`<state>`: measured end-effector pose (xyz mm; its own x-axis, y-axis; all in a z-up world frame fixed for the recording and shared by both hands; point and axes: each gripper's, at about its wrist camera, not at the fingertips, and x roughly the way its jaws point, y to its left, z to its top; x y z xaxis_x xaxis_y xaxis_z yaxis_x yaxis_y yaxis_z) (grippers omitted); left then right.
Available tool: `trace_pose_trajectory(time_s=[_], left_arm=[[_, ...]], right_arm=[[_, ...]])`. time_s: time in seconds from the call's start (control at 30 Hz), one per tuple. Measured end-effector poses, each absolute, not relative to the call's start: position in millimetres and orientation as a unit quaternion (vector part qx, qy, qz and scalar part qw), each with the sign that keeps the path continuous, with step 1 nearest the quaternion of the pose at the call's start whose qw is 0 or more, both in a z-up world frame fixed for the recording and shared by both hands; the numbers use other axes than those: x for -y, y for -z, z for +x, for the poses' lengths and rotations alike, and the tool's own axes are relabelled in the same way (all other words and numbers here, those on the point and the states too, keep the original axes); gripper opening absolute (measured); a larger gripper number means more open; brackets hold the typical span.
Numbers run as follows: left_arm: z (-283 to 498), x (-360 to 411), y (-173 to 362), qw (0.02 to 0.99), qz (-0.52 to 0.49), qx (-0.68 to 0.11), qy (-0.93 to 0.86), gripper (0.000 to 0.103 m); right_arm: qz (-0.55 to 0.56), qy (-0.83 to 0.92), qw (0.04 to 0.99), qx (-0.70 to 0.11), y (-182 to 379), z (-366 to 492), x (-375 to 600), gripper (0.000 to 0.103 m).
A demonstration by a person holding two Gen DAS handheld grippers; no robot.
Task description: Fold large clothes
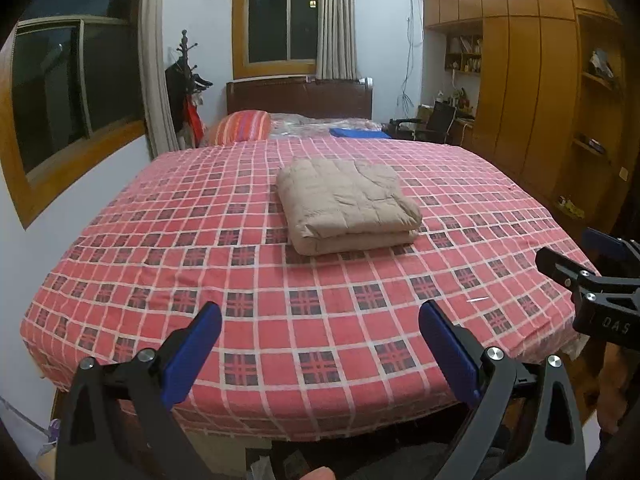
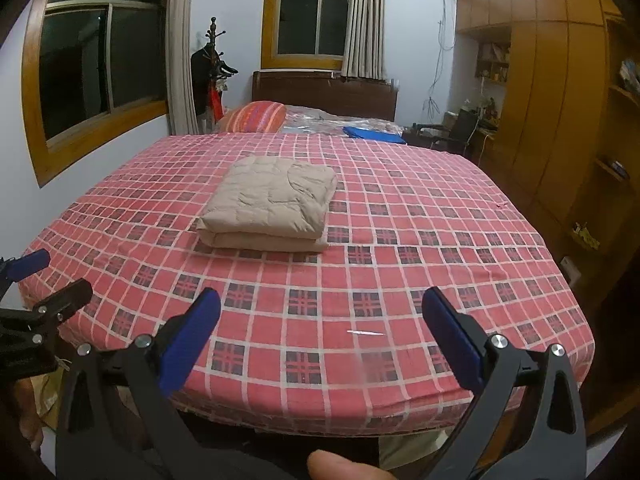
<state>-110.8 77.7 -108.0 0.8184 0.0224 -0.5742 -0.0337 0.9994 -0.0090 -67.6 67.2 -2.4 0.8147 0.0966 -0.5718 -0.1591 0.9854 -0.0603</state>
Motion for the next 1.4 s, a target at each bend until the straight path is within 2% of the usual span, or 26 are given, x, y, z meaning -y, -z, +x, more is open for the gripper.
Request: trace_pose_trajectory(time_s=[1.4], left_arm=[[-111.7, -80.4, 103.2, 0.955, -0.012, -0.297, -0.012, 0.099]], right_arm=[[-0.054, -0.068, 0.955, -0.285, 0.5, -71.9, -70.8, 0.100]])
